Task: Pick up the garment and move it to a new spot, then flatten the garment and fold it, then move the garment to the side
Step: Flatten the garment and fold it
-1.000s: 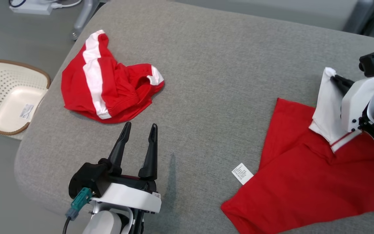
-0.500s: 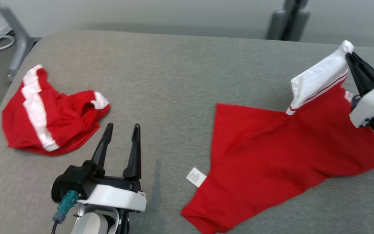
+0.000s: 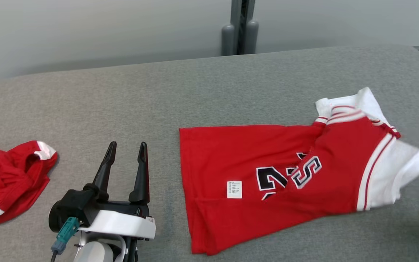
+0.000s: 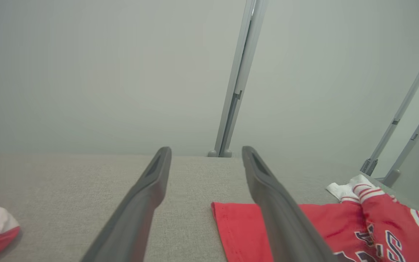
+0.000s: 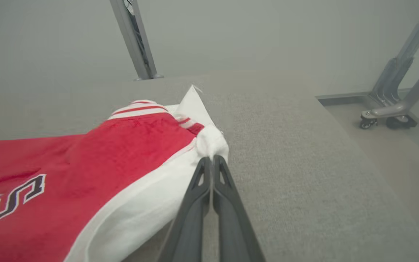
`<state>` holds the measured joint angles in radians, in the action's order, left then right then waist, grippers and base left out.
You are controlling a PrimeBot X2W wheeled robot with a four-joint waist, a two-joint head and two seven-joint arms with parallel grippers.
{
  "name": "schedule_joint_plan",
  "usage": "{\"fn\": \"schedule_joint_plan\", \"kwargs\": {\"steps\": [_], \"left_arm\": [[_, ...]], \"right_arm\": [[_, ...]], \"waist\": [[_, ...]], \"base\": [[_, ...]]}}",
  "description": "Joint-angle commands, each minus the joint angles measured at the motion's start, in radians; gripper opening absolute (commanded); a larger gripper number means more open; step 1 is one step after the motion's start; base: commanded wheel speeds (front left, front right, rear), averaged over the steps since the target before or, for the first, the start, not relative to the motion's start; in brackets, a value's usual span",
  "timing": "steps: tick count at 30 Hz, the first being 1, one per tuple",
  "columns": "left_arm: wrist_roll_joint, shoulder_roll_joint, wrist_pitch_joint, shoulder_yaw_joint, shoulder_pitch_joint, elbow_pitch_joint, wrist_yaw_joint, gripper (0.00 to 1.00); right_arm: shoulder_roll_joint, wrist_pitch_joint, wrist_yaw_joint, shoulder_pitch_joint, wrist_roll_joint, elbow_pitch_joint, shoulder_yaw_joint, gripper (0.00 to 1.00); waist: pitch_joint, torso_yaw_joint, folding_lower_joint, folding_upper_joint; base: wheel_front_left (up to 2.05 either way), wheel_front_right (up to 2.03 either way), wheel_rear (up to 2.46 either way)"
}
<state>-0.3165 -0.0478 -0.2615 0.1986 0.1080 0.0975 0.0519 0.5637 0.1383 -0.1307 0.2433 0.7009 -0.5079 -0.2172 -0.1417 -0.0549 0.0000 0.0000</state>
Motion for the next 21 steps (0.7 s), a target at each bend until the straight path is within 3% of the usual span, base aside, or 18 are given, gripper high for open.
{"fn": "schedule_joint_plan", "kwargs": {"steps": [1,9,13,14,15,21], "left_arm": [[0.006,-0.004,-0.003,-0.002,-0.004,0.0,-0.004,1.0],[0.014,-0.004,-0.003,-0.001,-0.012,0.009,-0.014,1.0],[0.012,-0.005,-0.003,0.004,-0.012,0.014,-0.015,1.0],[0.01,-0.004,-0.003,0.005,-0.012,0.014,-0.015,1.0],[0.009,-0.004,-0.003,0.007,-0.013,0.015,-0.014,1.0],[0.003,-0.004,-0.003,0.011,-0.015,0.013,-0.01,1.0]], "right_arm": [[-0.004,-0.028,0.0,-0.038,-0.016,0.026,0.035,0.0],[-0.137,-0.284,0.0,-0.281,-0.203,0.168,0.32,0.0],[-0.209,-0.373,0.0,-0.32,-0.291,0.204,0.404,0.0],[-0.226,-0.39,0.0,-0.324,-0.323,0.222,0.435,0.87],[-0.252,-0.409,0.0,-0.323,-0.347,0.235,0.469,1.0],[-0.348,-0.418,0.0,-0.261,-0.474,0.391,0.534,1.0]], "waist": [[0.003,-0.015,0.0,0.0],[0.012,-0.015,0.0,0.0],[0.017,-0.003,0.0,0.0],[0.019,0.002,0.0,0.0],[0.02,0.005,0.0,0.0],[0.032,0.028,0.0,0.0]], "base": [[0.0,0.0,0.0],[0.0,0.0,0.0],[0.0,0.0,0.0],[0.0,0.0,0.0],[0.0,0.0,0.0],[0.0,0.0,0.0]]}}
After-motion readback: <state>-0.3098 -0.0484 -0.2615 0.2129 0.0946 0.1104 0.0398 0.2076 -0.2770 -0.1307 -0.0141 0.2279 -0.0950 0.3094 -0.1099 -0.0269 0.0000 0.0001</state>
